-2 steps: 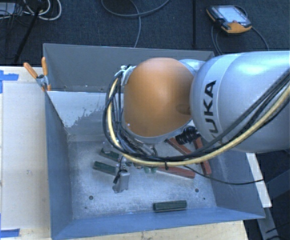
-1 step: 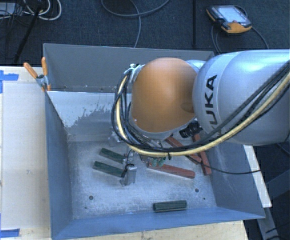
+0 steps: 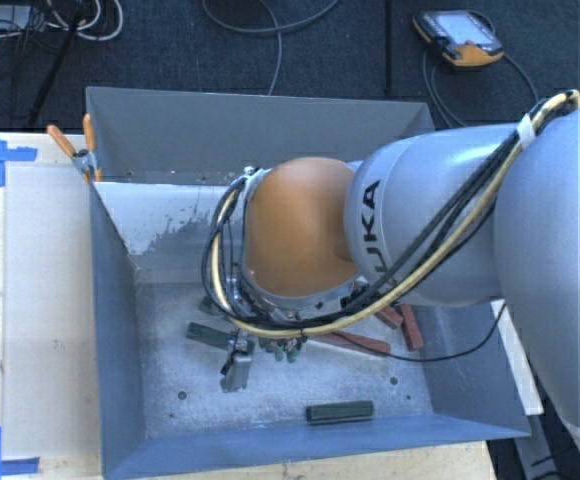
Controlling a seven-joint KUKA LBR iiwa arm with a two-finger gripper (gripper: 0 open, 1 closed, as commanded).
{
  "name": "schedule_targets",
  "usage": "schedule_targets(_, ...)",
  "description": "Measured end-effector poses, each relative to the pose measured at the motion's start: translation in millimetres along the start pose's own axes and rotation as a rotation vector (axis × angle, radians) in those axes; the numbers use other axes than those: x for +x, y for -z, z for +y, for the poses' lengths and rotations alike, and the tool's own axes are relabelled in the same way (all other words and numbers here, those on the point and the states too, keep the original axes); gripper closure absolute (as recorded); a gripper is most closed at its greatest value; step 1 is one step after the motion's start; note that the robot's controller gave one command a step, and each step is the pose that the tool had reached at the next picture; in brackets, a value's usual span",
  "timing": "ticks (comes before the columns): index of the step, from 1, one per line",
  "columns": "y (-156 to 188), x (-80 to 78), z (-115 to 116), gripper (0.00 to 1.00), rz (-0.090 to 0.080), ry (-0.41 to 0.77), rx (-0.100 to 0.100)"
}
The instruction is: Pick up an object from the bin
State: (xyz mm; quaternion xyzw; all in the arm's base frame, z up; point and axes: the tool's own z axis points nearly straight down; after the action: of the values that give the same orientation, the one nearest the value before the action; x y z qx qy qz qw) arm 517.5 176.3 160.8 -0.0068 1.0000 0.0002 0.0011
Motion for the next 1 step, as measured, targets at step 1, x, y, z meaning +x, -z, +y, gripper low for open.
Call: schedule_targets(1,-35.8,-10.2,-4.0,0.00,0.006,-0.053,0.002)
